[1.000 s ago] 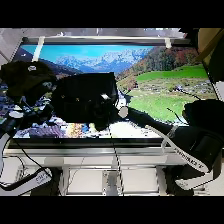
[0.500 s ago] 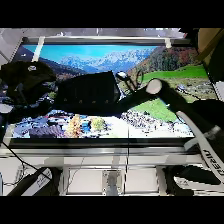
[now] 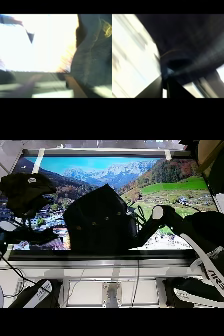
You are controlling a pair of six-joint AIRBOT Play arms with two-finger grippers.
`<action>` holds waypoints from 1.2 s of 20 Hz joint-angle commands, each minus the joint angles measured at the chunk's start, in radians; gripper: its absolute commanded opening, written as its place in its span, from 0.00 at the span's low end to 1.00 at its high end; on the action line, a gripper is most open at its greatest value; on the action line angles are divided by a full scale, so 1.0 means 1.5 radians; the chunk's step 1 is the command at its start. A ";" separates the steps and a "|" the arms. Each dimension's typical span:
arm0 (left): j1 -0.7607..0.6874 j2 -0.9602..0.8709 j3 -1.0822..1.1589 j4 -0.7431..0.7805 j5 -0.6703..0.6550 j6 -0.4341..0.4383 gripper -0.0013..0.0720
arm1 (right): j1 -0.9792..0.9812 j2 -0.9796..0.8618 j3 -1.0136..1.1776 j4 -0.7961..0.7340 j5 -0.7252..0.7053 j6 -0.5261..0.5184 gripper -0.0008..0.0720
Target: Fold the clothes and pants, and hang the long-sleeved shirts on hangers.
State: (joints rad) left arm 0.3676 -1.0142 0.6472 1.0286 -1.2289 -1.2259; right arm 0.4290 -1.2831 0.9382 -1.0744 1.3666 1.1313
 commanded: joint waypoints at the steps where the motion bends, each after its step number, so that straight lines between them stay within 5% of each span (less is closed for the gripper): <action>1: -0.003 0.001 0.000 -0.022 -0.022 0.000 0.81 | 0.009 0.004 -0.035 0.002 -0.042 0.046 0.44; 2: 0.001 0.003 0.011 -0.025 -0.027 -0.001 0.81 | 0.009 0.007 -0.023 -0.003 -0.031 0.046 0.57; 7: -0.003 0.050 0.018 -0.098 -0.048 -0.011 0.81 | 0.009 0.048 0.087 -0.110 0.020 0.059 0.57; 10: -0.006 0.056 0.000 -0.098 0.046 -0.021 0.81 | -0.010 0.095 0.145 -0.245 0.017 0.088 0.57; 14: -0.047 0.005 0.001 -0.130 0.269 -0.071 0.80 | -0.078 0.118 0.167 -0.232 -0.069 0.127 0.57; 19: -0.141 -0.115 0.004 -0.198 0.369 -0.070 0.69 | -0.094 0.111 0.167 -0.209 -0.182 0.128 0.57; 24: -0.188 -0.200 0.039 -0.303 0.437 -0.045 0.67 | -0.094 0.111 0.167 -0.209 -0.197 0.128 0.57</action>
State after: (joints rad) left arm 0.1268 -1.2442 0.6773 0.6556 -0.6582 -1.3125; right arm 0.2909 -1.1168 1.1870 -1.3888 1.1061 1.3205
